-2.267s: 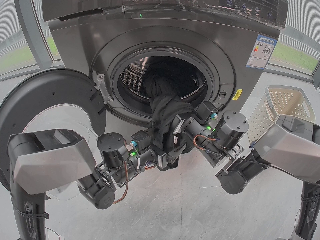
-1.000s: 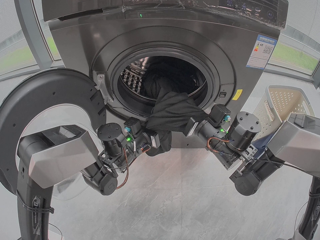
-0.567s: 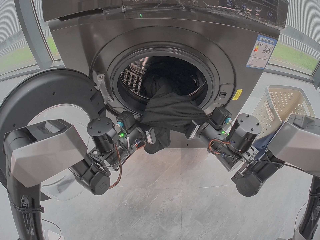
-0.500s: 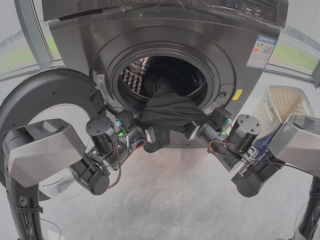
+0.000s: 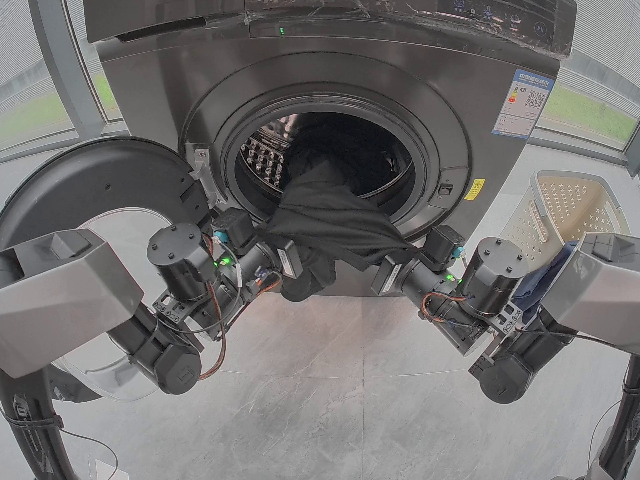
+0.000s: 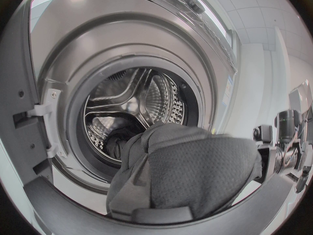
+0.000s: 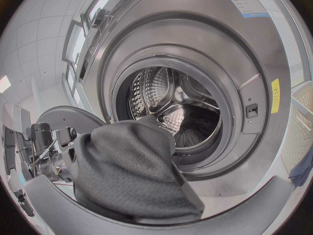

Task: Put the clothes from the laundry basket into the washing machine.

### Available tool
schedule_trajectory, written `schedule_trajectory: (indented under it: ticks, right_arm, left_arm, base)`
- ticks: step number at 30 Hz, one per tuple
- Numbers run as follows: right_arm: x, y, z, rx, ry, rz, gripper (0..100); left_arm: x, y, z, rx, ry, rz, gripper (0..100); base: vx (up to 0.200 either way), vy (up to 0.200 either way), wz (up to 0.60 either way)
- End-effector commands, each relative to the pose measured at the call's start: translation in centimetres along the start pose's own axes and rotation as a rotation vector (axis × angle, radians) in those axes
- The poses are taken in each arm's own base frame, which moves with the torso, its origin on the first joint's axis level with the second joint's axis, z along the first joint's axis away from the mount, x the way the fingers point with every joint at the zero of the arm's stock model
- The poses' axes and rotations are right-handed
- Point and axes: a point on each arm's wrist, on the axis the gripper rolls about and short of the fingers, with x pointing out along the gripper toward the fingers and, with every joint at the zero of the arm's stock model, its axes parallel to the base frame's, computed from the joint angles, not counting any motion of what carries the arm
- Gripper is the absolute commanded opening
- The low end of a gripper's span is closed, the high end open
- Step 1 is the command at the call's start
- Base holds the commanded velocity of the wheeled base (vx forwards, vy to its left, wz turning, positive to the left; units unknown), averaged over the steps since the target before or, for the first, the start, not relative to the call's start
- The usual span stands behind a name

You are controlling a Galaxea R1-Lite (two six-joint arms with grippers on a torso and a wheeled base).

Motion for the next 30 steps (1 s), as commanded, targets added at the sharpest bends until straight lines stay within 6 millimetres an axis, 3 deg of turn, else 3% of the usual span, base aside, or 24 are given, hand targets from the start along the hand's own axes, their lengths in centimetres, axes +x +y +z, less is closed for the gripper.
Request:
schedule_trajectory:
  ticks: [1,5,11,15,18,24,30]
  right_arm:
    - [-0.2,0.4,0.0,0.006,0.002,0.01,100]
    - [-1.1,0.4,0.1,0.021,0.027,0.013,100]
    - [-5.1,-0.2,-0.2,0.001,0.149,0.033,100]
    - [-7.0,-0.7,-0.7,-0.03,0.214,0.034,100]
    - [-7.3,-1.0,-1.1,-0.037,0.238,0.023,100]
    - [-7.4,-1.9,-0.9,-0.039,0.234,-0.012,100]
    - [-7.7,-2.4,-0.8,-0.032,0.237,-0.037,100]
  left_arm:
    - [-1.0,-0.3,2.3,-0.04,-0.039,-0.005,0]
    - [-2.0,-0.2,3.0,-0.073,-0.037,-0.001,0]
    - [-4.6,0.0,3.6,-0.085,0.007,0.01,0]
    - [-7.9,-0.3,4.8,-0.12,0.034,0.0,0]
    - [-9.1,-0.4,4.5,-0.119,0.072,0.0,0]
    - [-9.4,-0.5,4.4,-0.114,0.08,-0.004,0]
    - [-10.9,-1.1,3.3,-0.103,0.155,-0.042,0]
  base:
    - [0.0,0.0,0.0]
    - [0.0,0.0,0.0]
    - [0.0,0.0,0.0]
    - [0.0,0.0,0.0]
    - [0.0,0.0,0.0]
    - [0.0,0.0,0.0]
    - [0.0,0.0,0.0]
